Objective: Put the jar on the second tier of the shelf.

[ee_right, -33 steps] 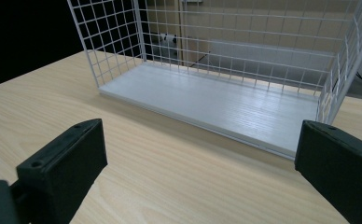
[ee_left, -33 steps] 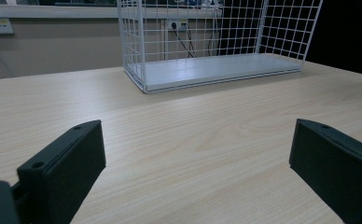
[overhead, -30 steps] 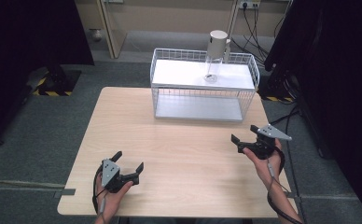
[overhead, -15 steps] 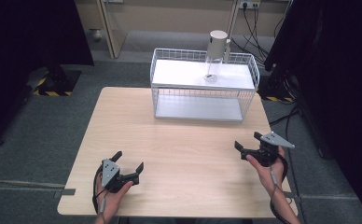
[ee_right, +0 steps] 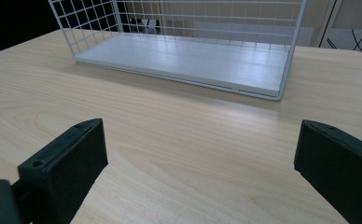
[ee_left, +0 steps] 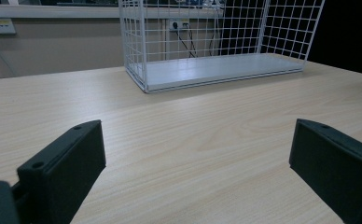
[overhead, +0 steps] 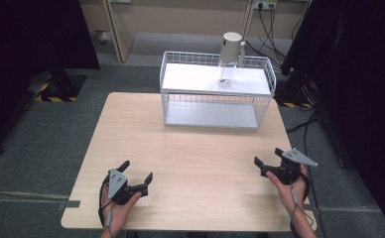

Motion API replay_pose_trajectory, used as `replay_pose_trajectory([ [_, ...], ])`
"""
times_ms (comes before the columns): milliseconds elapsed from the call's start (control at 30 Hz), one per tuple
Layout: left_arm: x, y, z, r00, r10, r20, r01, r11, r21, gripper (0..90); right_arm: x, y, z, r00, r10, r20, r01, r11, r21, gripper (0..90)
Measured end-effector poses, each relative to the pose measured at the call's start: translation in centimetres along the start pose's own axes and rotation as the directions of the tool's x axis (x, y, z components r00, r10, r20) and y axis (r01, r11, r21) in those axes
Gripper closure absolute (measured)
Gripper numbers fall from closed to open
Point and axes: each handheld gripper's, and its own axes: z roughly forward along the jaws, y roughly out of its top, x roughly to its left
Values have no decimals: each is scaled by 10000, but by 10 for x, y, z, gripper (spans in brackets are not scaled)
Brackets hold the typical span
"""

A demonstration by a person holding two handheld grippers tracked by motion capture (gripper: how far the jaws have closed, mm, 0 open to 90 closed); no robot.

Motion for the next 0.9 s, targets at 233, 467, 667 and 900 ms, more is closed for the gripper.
replay_pose_trajectory([
  [233, 0, 0, 0, 10000, -6, 1, 6, 10000, -11, 30, -5, -11, -2, 9997, 150, 193, -150, 9999, 2, 29],
  [467, 0, 0, 0, 10000, 15, -6, -15, 10000, -15, 30, -9, -20, -5, 9988, 335, 363, -333, 9994, -54, 31],
  [667, 0, 0, 0, 10000, 8, -9, -8, 10000, -7, 30, -11, -29, -6, 9976, 481, 495, -480, 9988, -32, 31],
  [900, 0, 0, 0, 10000, 11, -11, -11, 10000, -12, 30, -13, -36, -6, 9967, 525, 625, -525, 9986, -7, 31],
])
